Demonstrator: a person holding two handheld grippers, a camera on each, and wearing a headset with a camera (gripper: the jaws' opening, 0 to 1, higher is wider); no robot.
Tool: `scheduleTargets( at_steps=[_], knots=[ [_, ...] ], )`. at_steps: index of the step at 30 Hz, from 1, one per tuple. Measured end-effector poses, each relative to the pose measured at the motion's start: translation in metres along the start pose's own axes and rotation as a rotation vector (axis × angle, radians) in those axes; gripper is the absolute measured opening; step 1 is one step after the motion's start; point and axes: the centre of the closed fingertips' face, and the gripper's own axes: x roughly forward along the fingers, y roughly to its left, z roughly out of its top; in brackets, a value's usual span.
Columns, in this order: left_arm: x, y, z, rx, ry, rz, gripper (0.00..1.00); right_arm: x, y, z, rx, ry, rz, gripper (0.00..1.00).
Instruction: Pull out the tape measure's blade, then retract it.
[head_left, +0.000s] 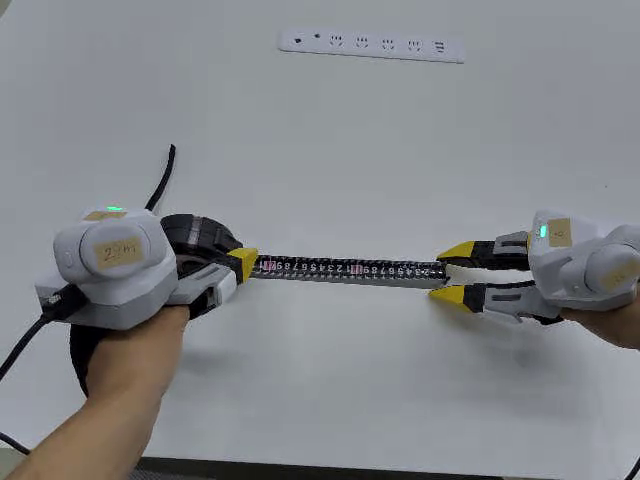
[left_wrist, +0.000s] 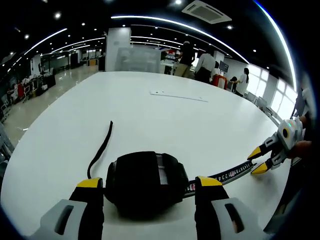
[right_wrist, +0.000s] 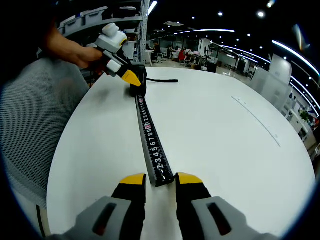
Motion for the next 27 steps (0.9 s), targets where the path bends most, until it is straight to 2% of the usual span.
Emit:
scheduleTargets(
  at_steps=[7, 11, 27],
  knots=[
    [0.0025, 0.0017, -0.0024, 0.0, 0.008, 0.005, 0.67, -0.0002, -0.0028, -0.0008, 0.009, -0.004, 0.007, 0.15],
    [0.0032, 0.0022, -0.0039, 0.003, 0.011, 0.009, 0.66, -0.0011, -0.0034, -0.0023, 0.035, -0.013, 0.019, 0.14],
    [0.0039, 0.0034, -0.0032, 0.002, 0.013, 0.024, 0.65, 0.001, -0.0043, -0.0007, 0.048, -0.03, 0.029, 0.11]
  ],
)
